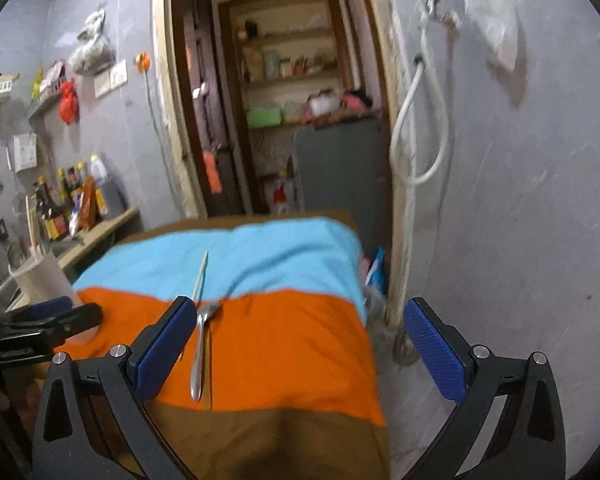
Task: Organize utensils
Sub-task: 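Move both tools back down over the knife, spoons and chopstick, then close the left gripper on the steel knife while the right gripper grasps the gold spoon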
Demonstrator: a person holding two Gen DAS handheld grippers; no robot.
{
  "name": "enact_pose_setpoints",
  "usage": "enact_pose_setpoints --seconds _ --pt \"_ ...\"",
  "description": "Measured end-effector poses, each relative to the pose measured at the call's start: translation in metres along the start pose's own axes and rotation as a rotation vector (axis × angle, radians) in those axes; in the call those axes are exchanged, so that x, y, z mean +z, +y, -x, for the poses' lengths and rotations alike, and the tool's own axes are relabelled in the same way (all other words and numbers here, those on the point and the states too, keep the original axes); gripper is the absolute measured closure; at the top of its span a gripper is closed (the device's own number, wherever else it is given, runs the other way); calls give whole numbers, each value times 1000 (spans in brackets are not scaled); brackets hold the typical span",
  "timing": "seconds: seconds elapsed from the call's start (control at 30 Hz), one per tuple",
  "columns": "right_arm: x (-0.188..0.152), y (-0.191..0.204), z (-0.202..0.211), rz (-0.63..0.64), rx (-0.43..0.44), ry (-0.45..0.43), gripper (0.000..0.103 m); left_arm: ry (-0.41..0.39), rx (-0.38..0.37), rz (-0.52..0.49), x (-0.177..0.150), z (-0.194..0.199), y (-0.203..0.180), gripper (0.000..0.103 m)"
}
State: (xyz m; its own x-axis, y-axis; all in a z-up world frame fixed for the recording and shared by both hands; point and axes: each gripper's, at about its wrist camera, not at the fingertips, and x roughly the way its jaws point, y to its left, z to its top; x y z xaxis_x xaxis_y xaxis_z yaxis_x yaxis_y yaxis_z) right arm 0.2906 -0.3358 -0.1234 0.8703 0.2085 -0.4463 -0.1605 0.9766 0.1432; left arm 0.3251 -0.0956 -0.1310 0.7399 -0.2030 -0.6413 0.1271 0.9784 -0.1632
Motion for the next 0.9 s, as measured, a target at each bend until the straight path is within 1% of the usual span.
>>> enact_pose_setpoints --seconds 0.1,0.17,0.2,0.23,0.27,0.3,0.33,0.37,0.4,0.47,0.5,0.57,0.7,0.8,0.9 --pt "-7 -1 -13 1 39 56 0 54 13 -1 -3 -14 4 4" --pt "-10 -1 -22 4 62 100 1 77 6 1 -5 -20 6 7" --pt "-12 0 -26 6 72 119 4 86 3 0 -7 -22 7 8" --pt "-14 0 -32 10 83 147 6 98 -2 -3 -7 -25 7 12" --pt "-15 2 -35 15 90 167 11 110 -3 -6 -7 -27 8 19" --pt "-17 3 -39 21 96 190 16 123 -8 -10 -7 -29 8 23" --pt "-20 5 -44 29 108 219 19 137 -15 -13 -7 -32 8 30" --pt "-21 7 -48 35 116 238 24 150 -22 -15 -8 -35 8 35" --pt "-23 9 -51 43 126 259 29 161 -30 -15 -8 -38 8 37" --pt "-25 13 -57 58 144 290 33 189 -47 -15 -8 -44 7 48" --pt "-25 16 -59 67 154 301 37 203 -53 -16 -8 -48 7 49" --pt "-27 22 -63 89 171 321 41 210 -55 -31 -7 -53 4 53" --pt "-30 34 -72 142 194 371 48 227 -57 -53 -5 -61 0 55" --pt "-34 39 -78 172 191 408 50 229 -58 -54 -6 -63 0 55" --pt "-37 41 -82 189 182 426 50 230 -60 -56 -5 -63 0 55"
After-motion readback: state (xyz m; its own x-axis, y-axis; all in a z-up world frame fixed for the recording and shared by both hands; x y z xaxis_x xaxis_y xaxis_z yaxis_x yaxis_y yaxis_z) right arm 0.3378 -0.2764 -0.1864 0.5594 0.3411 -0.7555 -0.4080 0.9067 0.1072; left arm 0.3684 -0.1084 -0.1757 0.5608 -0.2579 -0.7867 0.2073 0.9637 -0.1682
